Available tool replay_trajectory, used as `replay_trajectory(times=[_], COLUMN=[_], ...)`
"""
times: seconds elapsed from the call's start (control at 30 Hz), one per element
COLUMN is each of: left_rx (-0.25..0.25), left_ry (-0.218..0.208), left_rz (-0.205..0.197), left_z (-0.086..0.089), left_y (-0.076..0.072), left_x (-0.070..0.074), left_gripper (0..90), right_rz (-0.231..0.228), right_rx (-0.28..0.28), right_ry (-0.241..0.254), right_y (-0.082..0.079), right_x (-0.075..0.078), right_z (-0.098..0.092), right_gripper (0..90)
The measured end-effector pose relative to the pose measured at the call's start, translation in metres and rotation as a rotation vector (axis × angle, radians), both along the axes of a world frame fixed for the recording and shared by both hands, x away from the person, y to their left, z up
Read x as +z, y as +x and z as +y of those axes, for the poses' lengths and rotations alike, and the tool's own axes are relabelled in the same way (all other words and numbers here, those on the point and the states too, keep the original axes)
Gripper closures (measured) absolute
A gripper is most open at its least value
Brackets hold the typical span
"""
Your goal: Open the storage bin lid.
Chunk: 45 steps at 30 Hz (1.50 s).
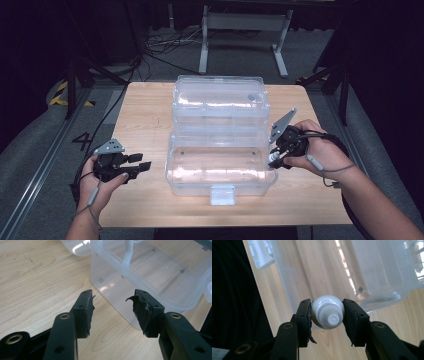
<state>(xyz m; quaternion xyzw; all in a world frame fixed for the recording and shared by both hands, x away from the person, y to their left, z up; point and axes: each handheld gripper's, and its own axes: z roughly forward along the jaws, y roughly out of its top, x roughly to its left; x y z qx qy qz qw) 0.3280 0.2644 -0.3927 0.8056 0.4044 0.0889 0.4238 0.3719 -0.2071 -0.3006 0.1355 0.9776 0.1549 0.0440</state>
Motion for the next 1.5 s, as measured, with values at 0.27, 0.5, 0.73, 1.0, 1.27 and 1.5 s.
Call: replay_trajectory(times=[0.27, 0.5, 0.73, 1.0, 1.27, 1.5], left_rx=[-0.004, -0.001, 0.0, 0.001, -0.001, -0.002], left_ry=[0.003, 0.002, -0.001, -0.001, 0.001, 0.003], left_rz=[-0.001, 0.002, 0.004, 0.005, 0.008, 0.008], left_z=[0.0, 0.0, 0.0, 0.0, 0.0, 0.0], left_y=[0.0, 0.0, 0.0, 0.0, 0.0, 0.001], left_x=[0.0, -0.001, -0.001, -0.002, -0.002, -0.003], left_gripper=[51.2, 51.2, 51.2, 51.2, 51.3, 51.3], right_rz=[0.024, 0.05, 0.061, 0.08, 0.096, 0.1], right_rx=[0.056, 0.083, 0.106, 0.134, 0.15, 0.166], right_ry=[-0.041, -0.055, -0.077, -0.1, -0.137, -0.164], right_y=[0.005, 0.008, 0.011, 0.014, 0.017, 0.021], right_x=[-0.013, -0.03, -0.045, -0.061, -0.075, -0.087], right_z=[0.008, 0.016, 0.025, 0.032, 0.036, 0.038], right_gripper=[60.0, 60.0, 59.9, 59.9, 60.0, 59.9])
